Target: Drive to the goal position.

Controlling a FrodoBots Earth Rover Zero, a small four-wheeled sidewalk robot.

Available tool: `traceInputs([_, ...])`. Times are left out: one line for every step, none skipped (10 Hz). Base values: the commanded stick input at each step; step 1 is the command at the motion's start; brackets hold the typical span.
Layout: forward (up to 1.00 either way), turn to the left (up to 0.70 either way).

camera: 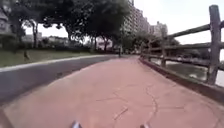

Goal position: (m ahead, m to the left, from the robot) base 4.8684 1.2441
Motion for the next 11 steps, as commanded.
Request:
traceInputs([0.70,0.00])
traceInputs([0.70,0.00])
traceInputs([0.70,0.00])
traceInputs([0.70,0.00])
traceInputs([0.70,0.00])
traceInputs([0.70,0.00])
traceInputs([0.70,0.00])
traceInputs([0.70,0.00])
traceInputs([0.70,0.00])
traceInputs([0.70,0.00])
traceInputs([0.70,0.00])
